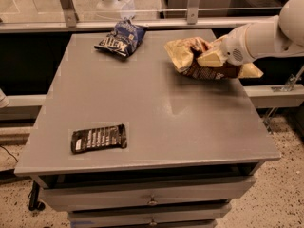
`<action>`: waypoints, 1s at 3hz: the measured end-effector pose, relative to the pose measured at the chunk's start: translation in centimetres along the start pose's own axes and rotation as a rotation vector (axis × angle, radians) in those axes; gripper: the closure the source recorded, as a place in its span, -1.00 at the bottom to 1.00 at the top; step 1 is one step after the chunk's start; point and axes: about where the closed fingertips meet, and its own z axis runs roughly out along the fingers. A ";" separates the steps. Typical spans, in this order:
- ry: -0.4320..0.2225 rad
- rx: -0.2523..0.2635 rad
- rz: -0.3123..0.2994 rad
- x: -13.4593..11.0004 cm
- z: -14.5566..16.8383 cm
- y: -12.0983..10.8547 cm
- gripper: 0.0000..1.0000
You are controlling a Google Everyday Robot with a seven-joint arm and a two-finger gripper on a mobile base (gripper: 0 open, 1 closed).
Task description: Pick brown chip bag
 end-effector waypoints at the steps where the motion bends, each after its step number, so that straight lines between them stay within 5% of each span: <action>1: -0.073 -0.027 0.018 -3.0 -2.4 0.9 1.00; 2: -0.175 -0.064 0.032 -7.1 -4.5 1.9 1.00; 3: -0.188 -0.071 0.036 -7.6 -4.6 2.1 1.00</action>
Offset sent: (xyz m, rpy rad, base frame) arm -0.0425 0.0428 0.1348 0.2969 -0.0822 0.1172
